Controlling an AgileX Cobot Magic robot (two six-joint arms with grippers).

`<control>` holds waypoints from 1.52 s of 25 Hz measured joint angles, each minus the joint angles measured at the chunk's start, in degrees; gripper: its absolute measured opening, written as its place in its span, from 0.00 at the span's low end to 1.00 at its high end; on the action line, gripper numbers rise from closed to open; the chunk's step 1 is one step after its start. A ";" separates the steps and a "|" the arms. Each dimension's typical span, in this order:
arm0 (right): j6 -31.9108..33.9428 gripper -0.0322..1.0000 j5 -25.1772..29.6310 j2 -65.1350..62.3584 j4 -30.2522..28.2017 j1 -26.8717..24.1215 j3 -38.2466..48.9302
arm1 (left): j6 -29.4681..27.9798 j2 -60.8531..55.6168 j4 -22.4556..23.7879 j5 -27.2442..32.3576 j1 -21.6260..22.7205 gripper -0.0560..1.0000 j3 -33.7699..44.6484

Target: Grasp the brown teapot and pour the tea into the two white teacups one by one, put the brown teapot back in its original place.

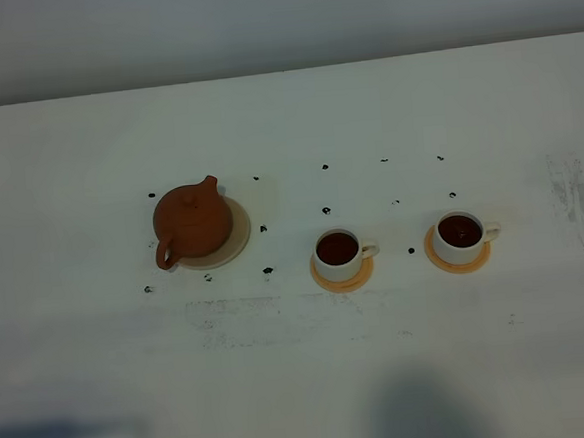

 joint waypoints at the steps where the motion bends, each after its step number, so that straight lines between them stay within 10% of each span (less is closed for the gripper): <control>1: 0.00 0.44 0.00 0.00 0.00 0.00 0.00 | 0.00 0.00 0.00 0.00 0.00 0.44 0.00; 38: 0.00 0.44 0.00 0.00 0.00 0.00 0.00 | 0.24 -8.13 0.05 -0.01 5.65 0.44 0.00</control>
